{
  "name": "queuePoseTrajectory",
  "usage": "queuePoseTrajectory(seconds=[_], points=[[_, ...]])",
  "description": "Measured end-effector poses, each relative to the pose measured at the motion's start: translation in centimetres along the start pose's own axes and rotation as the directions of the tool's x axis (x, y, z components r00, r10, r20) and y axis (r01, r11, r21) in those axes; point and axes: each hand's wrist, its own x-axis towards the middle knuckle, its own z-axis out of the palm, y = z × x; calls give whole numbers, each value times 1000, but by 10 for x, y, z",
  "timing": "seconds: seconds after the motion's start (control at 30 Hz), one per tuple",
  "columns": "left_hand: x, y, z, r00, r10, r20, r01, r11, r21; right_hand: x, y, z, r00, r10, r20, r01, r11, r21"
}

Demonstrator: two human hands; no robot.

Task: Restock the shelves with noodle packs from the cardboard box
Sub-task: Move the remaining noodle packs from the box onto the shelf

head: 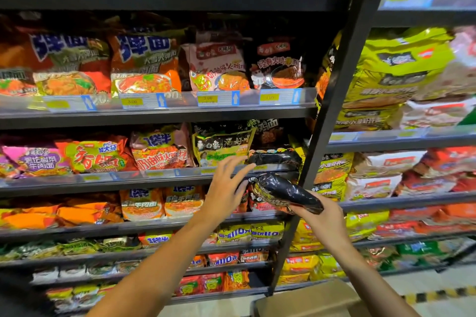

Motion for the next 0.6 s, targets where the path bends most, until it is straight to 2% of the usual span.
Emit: queuePoseTrajectory(seconds=[0.27, 0.43, 0.6], points=[[61, -14, 8, 969, -26, 245, -6, 991, 132, -4, -3, -10, 999, 21, -39, -22, 999, -39], [76, -20, 7, 989, -91, 117, 95, 995, -26, 3, -17, -6, 999, -12, -47, 11, 1000, -18], [90, -22, 6, 930, -364, 55, 368, 913, -178, 22, -37, 9, 981, -66, -185, 64, 998, -15]])
